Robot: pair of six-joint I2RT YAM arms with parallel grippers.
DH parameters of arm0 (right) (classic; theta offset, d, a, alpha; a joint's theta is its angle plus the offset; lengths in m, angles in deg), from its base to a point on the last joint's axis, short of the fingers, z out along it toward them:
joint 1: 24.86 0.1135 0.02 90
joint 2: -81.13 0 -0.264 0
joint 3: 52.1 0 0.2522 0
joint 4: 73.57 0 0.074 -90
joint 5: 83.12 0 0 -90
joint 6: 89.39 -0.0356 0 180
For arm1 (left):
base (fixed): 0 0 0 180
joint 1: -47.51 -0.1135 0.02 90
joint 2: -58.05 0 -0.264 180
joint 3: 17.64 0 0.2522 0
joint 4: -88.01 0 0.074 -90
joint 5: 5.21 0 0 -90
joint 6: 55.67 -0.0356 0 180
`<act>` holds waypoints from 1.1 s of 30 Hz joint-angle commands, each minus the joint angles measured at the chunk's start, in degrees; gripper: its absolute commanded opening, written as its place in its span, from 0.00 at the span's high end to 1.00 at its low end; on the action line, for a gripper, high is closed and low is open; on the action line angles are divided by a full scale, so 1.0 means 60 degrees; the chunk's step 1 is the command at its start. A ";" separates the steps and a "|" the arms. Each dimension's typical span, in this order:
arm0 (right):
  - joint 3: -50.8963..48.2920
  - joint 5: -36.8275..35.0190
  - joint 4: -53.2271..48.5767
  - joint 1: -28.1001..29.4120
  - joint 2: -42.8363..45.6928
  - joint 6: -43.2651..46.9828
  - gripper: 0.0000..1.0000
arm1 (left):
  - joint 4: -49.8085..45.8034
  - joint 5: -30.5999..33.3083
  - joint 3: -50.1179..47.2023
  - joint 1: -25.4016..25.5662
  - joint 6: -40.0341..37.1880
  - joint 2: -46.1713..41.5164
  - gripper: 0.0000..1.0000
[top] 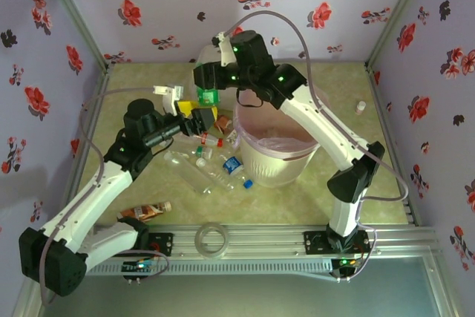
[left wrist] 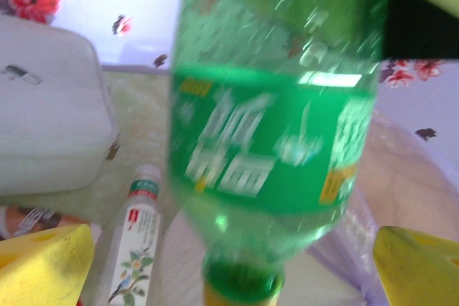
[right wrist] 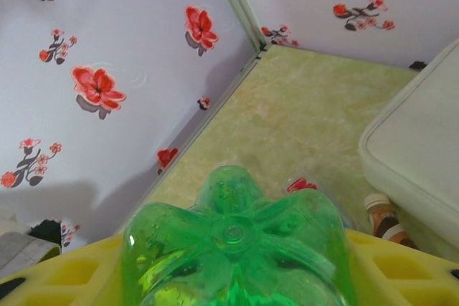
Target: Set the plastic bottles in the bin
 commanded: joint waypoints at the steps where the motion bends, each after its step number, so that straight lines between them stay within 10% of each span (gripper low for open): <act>1: 0.1043 -0.0183 0.0132 -0.0293 0.0252 0.0445 0.50 | -0.2488 0.1195 0.0675 -0.0062 0.0360 -0.0306 0.00; 6: 0.2203 -0.0403 -0.0769 -0.0802 0.0153 0.0573 0.49 | -0.7068 0.3810 0.1466 -0.0223 0.2804 -0.0101 0.00; 17: 0.2972 -0.2747 -0.4858 -0.1886 0.0434 0.2357 0.49 | -1.0880 0.4728 0.0335 -0.0122 0.8691 -0.0954 0.03; 33: -0.2588 -0.2443 -0.3345 -0.2232 0.2546 0.2456 0.51 | -1.2094 0.5062 -0.0441 0.0794 1.2209 -0.1037 0.10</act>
